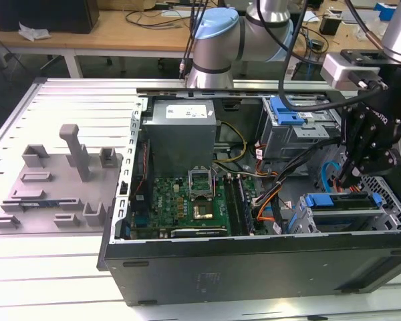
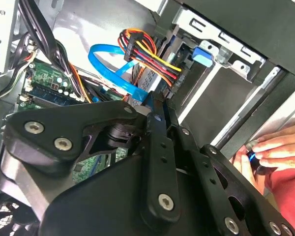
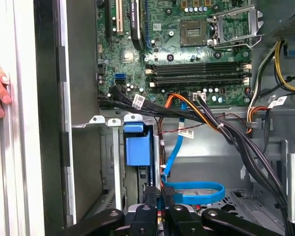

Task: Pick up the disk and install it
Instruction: 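Insert the second disk wire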

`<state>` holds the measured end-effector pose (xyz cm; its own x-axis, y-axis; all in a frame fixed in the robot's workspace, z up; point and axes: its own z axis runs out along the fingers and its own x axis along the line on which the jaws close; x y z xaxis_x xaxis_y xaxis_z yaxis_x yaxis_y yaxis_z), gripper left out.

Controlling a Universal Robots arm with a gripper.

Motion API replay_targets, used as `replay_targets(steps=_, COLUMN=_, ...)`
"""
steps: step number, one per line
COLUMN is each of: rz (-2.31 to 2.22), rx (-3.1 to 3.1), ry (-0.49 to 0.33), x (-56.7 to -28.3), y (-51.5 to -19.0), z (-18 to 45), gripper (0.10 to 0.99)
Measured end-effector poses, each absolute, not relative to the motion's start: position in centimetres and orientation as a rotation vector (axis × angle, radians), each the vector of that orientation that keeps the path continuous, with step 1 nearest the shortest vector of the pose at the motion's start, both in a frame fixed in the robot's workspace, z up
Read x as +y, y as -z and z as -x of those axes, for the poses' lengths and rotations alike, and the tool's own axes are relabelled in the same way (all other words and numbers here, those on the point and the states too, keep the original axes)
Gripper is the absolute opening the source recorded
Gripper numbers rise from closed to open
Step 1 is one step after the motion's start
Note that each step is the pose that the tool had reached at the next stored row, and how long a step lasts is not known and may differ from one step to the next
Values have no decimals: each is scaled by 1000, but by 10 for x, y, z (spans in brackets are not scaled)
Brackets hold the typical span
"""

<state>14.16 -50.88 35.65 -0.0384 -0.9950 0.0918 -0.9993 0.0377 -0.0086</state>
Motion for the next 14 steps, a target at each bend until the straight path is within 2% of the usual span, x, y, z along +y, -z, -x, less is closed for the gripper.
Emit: replay_targets(steps=14, rz=-2160, rx=-2235, ry=-82, x=-521, y=-356, z=-138, gripper=161)
